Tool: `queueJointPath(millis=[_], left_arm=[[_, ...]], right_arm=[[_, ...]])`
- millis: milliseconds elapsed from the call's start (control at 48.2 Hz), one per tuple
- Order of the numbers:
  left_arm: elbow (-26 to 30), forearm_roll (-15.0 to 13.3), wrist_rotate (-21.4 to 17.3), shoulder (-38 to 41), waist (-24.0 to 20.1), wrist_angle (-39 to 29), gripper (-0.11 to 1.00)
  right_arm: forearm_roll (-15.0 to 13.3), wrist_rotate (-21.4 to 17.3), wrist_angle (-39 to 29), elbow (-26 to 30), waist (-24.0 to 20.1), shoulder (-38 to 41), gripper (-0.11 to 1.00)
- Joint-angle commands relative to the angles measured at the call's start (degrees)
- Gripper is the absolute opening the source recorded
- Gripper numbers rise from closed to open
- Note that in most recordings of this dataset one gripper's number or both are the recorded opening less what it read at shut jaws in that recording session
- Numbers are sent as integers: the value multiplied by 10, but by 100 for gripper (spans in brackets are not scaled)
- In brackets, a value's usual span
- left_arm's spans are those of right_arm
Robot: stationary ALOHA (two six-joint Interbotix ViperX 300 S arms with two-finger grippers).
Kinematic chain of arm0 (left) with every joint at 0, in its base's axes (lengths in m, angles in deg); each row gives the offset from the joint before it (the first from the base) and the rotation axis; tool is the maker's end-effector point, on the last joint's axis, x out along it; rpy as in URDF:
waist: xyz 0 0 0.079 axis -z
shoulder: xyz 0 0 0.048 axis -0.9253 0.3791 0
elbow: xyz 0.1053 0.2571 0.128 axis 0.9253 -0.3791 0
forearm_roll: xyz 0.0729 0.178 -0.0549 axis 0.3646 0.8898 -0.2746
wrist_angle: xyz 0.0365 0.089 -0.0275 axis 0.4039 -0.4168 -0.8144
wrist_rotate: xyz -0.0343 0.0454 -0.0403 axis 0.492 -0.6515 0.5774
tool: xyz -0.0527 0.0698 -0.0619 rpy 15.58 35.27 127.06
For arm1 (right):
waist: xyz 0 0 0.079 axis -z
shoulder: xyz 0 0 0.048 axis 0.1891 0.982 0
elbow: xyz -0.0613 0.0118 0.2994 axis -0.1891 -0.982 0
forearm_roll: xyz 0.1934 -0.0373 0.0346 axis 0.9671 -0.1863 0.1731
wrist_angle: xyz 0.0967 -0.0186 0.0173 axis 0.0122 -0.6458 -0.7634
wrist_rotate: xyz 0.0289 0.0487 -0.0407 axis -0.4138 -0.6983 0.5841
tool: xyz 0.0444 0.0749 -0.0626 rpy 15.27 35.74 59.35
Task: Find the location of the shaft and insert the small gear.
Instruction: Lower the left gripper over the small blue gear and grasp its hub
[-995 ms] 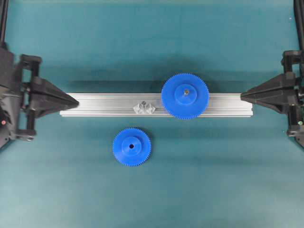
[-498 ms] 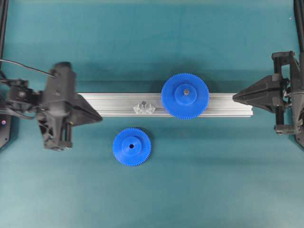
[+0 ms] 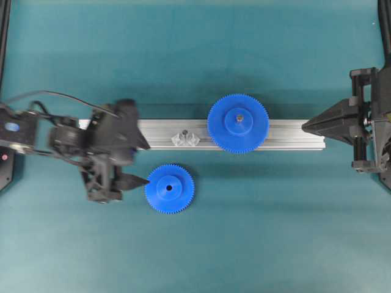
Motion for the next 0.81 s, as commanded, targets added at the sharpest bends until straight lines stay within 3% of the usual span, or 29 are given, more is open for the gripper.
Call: queueJointPath(millis=[0,311,788], left_arm=[[26,2,-3,25,4,3,89],[63,3,-17,113,4,3,89],[100,3,-15,180,28,-13,91]], right_arm=[[-1,-2,2,6,4,2,5],[-1,-3,3,-1,7,-3,5],[-1,-4,3,-12,7,-15,5]])
